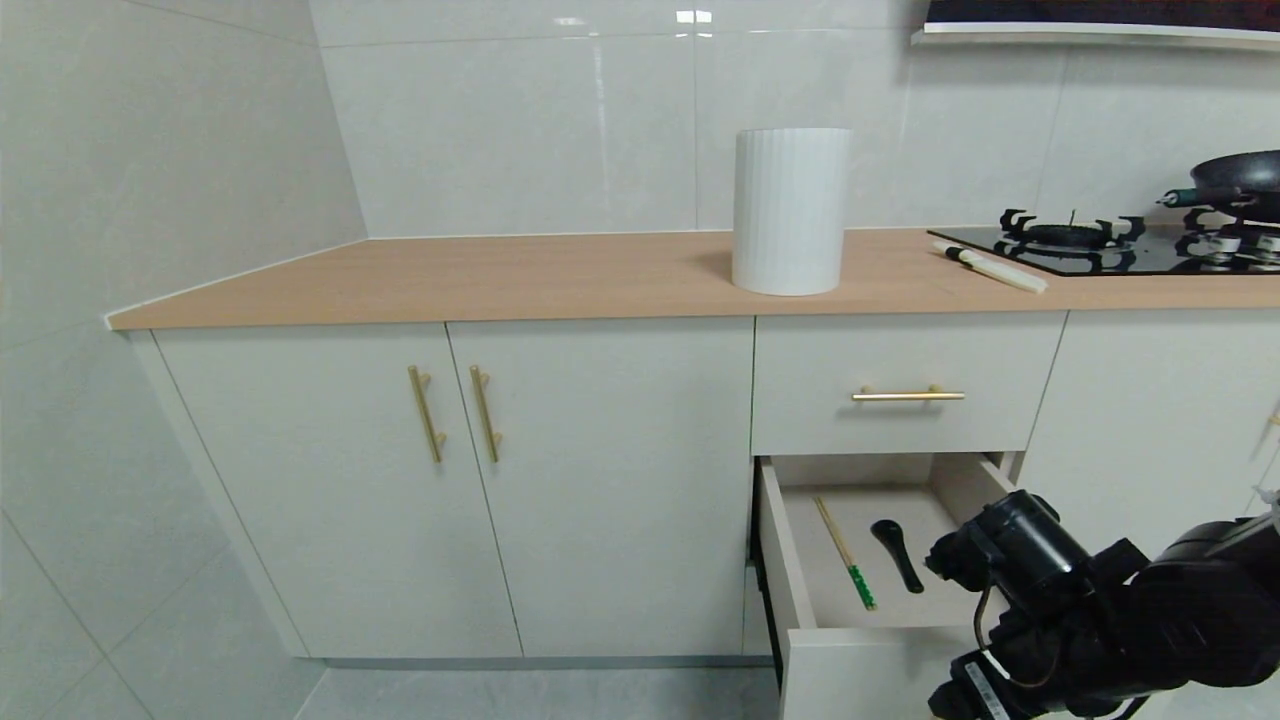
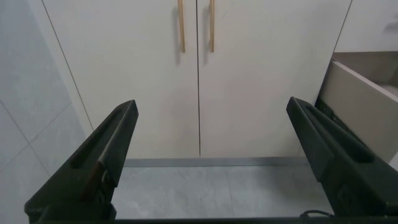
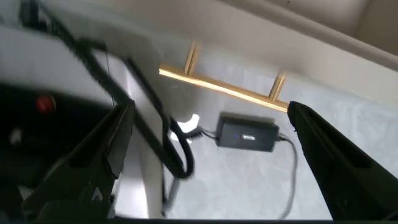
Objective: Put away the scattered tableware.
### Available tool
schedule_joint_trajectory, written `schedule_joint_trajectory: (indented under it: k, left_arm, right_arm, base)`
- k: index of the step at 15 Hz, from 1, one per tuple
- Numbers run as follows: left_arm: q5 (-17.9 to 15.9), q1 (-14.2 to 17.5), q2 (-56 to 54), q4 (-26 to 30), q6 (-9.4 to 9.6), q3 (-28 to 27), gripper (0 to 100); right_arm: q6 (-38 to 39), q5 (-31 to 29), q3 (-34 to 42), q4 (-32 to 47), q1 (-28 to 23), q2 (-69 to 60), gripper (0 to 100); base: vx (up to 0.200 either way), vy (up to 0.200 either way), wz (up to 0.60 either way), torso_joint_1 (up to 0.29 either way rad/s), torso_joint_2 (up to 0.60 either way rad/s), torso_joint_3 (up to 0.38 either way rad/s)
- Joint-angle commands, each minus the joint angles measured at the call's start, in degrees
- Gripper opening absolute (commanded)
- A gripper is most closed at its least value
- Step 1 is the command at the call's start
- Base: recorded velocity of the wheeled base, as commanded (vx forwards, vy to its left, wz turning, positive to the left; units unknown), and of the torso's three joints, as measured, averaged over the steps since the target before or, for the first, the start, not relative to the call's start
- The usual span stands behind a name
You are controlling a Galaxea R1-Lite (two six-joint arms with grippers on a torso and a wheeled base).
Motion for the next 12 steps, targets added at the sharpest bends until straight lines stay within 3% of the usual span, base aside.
schedule_joint_trajectory:
  k: [1,5,12]
  left_arm:
    - [0.0,0.0,0.0,0.0,0.0,0.0,100]
    - [0.0,0.0,0.0,0.0,0.0,0.0,100]
    - [0.0,0.0,0.0,0.0,0.0,0.0,100]
  right_arm:
    - [0.3,-1.6,-0.1,-3.0,-1.0,3.1,100]
    - [3.8,-2.3,-1.7,-9.8,-2.1,6.2,100]
    - [4.4,-2.1,-13.6,-11.1,-5.8,15.5,100]
  base:
    - [0.0,0.0,0.0,0.0,0.0,0.0]
    - [0.0,0.0,0.0,0.0,0.0,0.0]
    - [0.0,0.0,0.0,0.0,0.0,0.0]
